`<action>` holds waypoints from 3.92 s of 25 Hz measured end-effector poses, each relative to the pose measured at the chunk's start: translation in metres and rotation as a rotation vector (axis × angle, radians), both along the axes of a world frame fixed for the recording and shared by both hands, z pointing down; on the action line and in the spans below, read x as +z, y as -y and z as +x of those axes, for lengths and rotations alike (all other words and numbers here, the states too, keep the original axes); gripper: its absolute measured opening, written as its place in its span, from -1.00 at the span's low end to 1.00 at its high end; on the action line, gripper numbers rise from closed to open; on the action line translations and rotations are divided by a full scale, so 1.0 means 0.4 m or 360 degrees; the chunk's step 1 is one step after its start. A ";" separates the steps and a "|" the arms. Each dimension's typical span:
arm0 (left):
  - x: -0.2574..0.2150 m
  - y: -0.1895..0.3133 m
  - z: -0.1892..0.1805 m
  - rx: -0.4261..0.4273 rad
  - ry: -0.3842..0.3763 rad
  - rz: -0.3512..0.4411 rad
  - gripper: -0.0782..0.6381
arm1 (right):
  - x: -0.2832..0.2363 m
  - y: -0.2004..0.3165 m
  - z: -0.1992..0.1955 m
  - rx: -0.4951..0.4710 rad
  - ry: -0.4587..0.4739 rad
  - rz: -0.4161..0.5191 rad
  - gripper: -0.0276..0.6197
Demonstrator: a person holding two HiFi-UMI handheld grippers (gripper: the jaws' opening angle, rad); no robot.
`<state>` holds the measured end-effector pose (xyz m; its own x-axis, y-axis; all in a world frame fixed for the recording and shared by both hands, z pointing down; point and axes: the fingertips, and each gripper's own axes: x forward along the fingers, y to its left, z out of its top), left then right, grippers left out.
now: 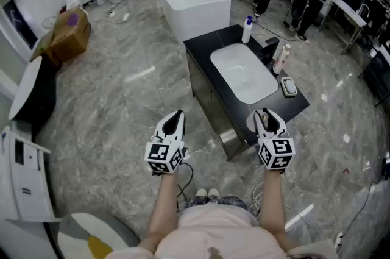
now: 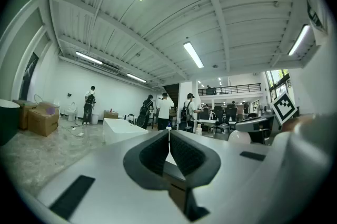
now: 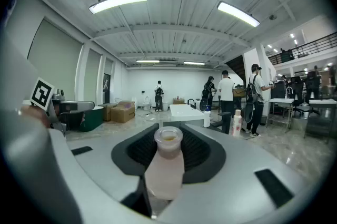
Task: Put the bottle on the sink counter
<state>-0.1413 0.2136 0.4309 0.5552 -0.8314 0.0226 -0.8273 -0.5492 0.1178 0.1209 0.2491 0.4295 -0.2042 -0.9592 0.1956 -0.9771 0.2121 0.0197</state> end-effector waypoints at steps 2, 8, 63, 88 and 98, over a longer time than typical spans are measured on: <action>0.001 0.000 -0.002 -0.0001 0.0001 -0.0004 -0.70 | 0.002 0.000 -0.002 -0.0002 0.0008 -0.0001 -0.49; 0.009 -0.004 -0.006 -0.0004 0.0000 -0.0009 -0.70 | 0.006 -0.003 -0.008 -0.0004 0.0019 0.0001 -0.49; 0.110 0.705 -0.016 0.0148 -0.0003 -0.0067 -0.70 | 0.060 0.660 -0.049 0.0158 0.0089 0.0024 -0.48; 0.068 1.380 0.335 0.0540 0.0028 -0.0060 -0.70 | 0.052 1.215 0.074 0.0402 0.0160 0.0024 -0.48; 0.068 1.524 0.446 0.0653 0.0016 -0.0087 -0.70 | 0.018 1.414 0.043 0.0369 0.0148 0.0066 -0.48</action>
